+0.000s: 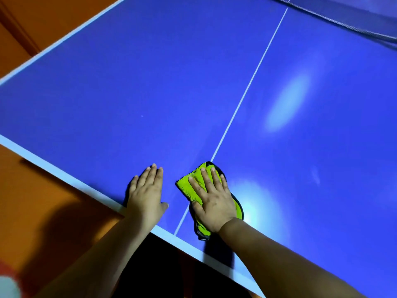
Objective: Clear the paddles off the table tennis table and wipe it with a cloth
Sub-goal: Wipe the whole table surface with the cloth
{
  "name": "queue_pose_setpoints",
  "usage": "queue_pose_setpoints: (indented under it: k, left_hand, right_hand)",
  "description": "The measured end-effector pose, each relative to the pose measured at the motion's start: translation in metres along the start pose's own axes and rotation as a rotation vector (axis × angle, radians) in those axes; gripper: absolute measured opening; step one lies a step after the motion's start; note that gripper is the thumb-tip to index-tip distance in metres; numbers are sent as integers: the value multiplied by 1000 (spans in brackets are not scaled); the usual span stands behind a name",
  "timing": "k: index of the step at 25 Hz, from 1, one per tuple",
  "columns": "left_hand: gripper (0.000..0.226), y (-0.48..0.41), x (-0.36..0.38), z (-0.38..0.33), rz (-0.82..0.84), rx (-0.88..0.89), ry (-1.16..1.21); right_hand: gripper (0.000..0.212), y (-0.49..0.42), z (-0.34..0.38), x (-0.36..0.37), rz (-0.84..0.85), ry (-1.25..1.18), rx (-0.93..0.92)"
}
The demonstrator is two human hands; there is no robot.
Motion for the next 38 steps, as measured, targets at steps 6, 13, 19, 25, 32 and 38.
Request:
queue_pose_setpoints:
  k: [6,13,19,25,32,38]
  left_hand:
    - [97,-90,-41,103,-23,-22,70]
    - [94,-169,-81,187,24,-17,3]
    - [90,-196,-105,185,8,51,14]
    - [88,-197,-114,180,14,81,-7]
    - [86,-184,-110,126,105,207,-87]
    - [82,-175,-97,31,134,382,-135]
  right_hand:
    - [65,-137,78,-24,-1,8,-2]
    - [68,-278,148,-55,48,-51,97]
    - [63,-302,136,-65,52,-77,172]
    - [70,-274,80,-67,-12,-170,431]
    - [68,-219,34,-68,-8,-219,589]
    - [62,-169,-30,-71,-41,-257,629]
Point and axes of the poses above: each hand's wrist, its own y-axis away from the middle knuckle, its own x-axis out of the palm, z = x × y, the point moved 1 cm from there along -y, towards the middle knuckle, and after that the axes turned 10 degrees about z, right-handed, at the moved point
